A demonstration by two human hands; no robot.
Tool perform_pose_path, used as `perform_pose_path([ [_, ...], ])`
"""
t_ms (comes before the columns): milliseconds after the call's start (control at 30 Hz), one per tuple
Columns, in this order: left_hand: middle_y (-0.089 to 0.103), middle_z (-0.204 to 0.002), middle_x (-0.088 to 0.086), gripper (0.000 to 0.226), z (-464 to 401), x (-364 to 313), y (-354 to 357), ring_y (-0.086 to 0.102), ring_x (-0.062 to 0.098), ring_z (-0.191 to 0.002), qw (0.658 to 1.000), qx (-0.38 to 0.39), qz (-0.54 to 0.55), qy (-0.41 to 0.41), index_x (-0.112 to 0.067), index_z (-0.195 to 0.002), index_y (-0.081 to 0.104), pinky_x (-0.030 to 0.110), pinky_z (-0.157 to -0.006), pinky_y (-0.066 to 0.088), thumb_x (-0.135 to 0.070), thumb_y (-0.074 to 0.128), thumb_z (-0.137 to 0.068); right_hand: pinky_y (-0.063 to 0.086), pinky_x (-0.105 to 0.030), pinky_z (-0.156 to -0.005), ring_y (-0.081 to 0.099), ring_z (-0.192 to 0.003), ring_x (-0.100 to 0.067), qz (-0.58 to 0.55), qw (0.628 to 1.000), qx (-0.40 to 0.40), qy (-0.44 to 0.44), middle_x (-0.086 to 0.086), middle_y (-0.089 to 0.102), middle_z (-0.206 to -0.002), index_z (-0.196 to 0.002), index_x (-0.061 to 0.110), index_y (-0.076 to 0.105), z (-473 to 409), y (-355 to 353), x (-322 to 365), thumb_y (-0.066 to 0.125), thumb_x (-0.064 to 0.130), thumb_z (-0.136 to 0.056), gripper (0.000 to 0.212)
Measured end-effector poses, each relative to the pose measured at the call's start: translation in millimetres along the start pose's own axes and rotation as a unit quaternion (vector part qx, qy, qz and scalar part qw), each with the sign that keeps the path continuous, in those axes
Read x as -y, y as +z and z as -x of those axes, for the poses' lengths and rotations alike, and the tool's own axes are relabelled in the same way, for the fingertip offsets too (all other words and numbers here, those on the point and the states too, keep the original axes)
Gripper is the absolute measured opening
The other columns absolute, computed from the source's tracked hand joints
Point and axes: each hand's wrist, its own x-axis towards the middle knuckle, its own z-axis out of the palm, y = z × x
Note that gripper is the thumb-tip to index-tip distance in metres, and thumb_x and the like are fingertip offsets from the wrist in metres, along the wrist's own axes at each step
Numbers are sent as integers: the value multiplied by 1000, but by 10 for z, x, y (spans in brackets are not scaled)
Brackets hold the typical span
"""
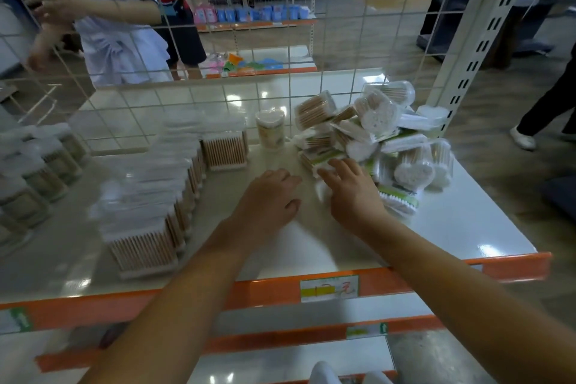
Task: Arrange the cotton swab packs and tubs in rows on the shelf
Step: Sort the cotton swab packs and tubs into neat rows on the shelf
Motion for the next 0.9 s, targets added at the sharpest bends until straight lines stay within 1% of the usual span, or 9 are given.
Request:
perform_pose_path([
  [133, 57, -113, 14, 42, -160, 22, 9, 52, 33, -103, 1000, -3, -7, -18, -8, -121, 56, 42, -88, 44, -25, 57, -83, 49, -37, -63, 60, -77, -38, 41, 999, 13, -24, -17, 62, -88, -97, 5, 68, -160, 81, -17, 63, 6, -56, 42],
  [233, 57, -112, 14, 41, -234, 31, 15, 52, 33, -104, 1000, -10, 4, -29, -7, -120, 57, 43, -90, 43, -25, 57, -83, 50, -41, -65, 61, -80, -40, 69, 996, 28, -40, -19, 63, -94, -105, 5, 66, -259, 99, 4, 48, 13, -66, 44],
  [367, 57, -111, 15, 41, -282, 59, 32, 52, 34, -104, 999, -12, 16, -38, -7, -121, 56, 42, -89, 43, -24, 57, -84, 47, -46, -76, 58, -90, -41, 93, 993, 66, -27, -20, 60, -100, -113, 4, 61, -394, 130, 45, 62, 5, -72, 42],
  [433, 57, -114, 14, 42, -268, 95, 47, 51, 32, -106, 999, -16, 21, -40, -8, -125, 54, 40, -91, 42, -21, 58, -84, 50, -43, -70, 61, -78, -38, 93, 994, 41, -28, -18, 62, -87, -103, 5, 66, -422, 163, 51, 55, 8, -71, 34],
  [500, 56, -117, 12, 43, -231, 149, 68, 50, 30, -108, 999, -19, 20, -46, -9, -126, 53, 37, -91, 41, -21, 58, -85, 52, -39, -65, 62, -71, -35, 87, 995, 22, -35, -14, 63, -80, -95, 6, 69, -419, 177, 35, 38, 15, -70, 41],
  [533, 56, -118, 12, 44, -210, 175, 71, 50, 29, -109, 998, -16, 18, -50, -10, -127, 53, 36, -92, 41, -21, 58, -85, 52, -38, -64, 62, -71, -34, 84, 996, 19, -38, -14, 63, -80, -94, 7, 70, -408, 185, 23, 34, 17, -70, 44],
  [700, 55, -121, 10, 45, -131, 269, 53, 51, 28, -110, 998, -20, 26, -59, -10, -128, 52, 34, -91, 41, -21, 57, -85, 48, -32, -67, 63, -76, -31, 52, 995, -61, -67, -8, 67, -85, -95, 11, 71, -312, 227, -60, 38, 14, -69, 42],
  [800, 57, -119, 12, 44, -93, 279, 44, 53, 31, -108, 998, -28, 34, -52, -8, -127, 54, 36, -91, 44, -19, 58, -84, 37, -31, -65, 59, -75, -28, 21, 987, -135, -81, -3, 66, -83, -95, 14, 70, -229, 201, -80, 41, 10, -66, 42],
  [900, 56, -120, 12, 43, -43, 266, 36, 52, 30, -109, 997, -36, 46, -46, -9, -128, 53, 35, -91, 43, -18, 59, -86, 34, -31, -65, 56, -75, -27, -16, 979, -171, -110, -5, 66, -84, -89, 11, 70, -109, 154, -97, 42, 3, -65, 38],
])
